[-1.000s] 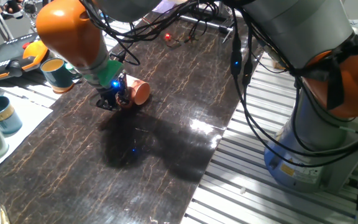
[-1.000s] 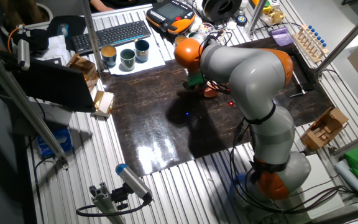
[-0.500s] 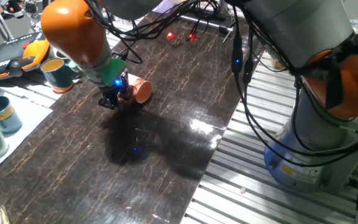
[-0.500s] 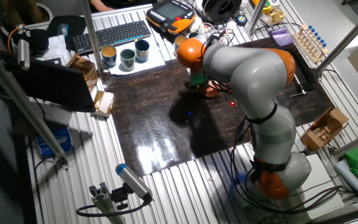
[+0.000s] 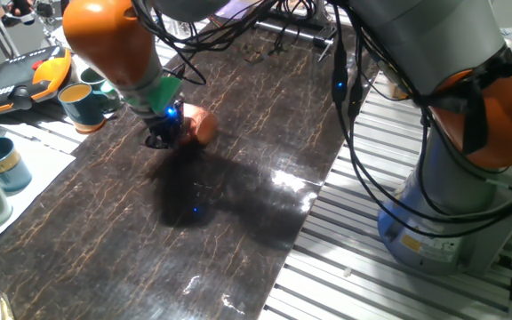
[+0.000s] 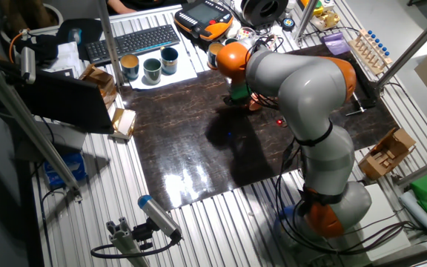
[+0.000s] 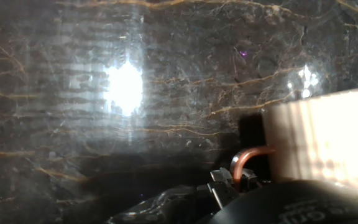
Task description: Pick up the cup
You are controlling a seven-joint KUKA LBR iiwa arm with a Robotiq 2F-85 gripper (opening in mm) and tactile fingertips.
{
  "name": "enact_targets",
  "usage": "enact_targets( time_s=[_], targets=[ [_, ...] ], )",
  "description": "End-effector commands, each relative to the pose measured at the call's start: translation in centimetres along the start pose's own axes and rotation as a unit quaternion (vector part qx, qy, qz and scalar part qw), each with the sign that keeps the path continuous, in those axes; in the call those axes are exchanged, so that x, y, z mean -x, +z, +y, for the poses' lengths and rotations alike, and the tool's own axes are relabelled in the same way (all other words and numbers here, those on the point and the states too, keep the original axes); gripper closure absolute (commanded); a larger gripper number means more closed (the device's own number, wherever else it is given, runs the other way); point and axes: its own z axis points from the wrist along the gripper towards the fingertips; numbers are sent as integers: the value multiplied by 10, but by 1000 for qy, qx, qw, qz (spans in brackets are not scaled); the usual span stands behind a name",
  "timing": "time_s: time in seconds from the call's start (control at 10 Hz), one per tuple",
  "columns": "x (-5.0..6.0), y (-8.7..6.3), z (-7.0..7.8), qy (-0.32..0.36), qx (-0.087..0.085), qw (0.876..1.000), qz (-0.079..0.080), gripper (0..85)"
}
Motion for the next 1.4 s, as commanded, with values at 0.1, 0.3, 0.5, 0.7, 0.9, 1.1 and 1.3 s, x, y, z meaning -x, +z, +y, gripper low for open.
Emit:
enact_targets(
  time_s=[0.1, 0.3, 0.5, 0.7, 0.9, 1.1, 1.3],
  targets=[
    [1, -2, 0, -1, 2, 1000, 1, 843],
    [2, -17, -3, -3, 6, 1000, 9, 843],
    [0, -54, -11, -2, 21, 999, 25, 843],
    [-8, -98, -22, -3, 33, 999, 43, 843],
    [-20, -136, -38, -6, 34, 998, 49, 843],
    [-31, -163, -56, -13, 42, 997, 57, 843],
    [-44, -181, -66, -15, 55, 996, 63, 843]
  ],
)
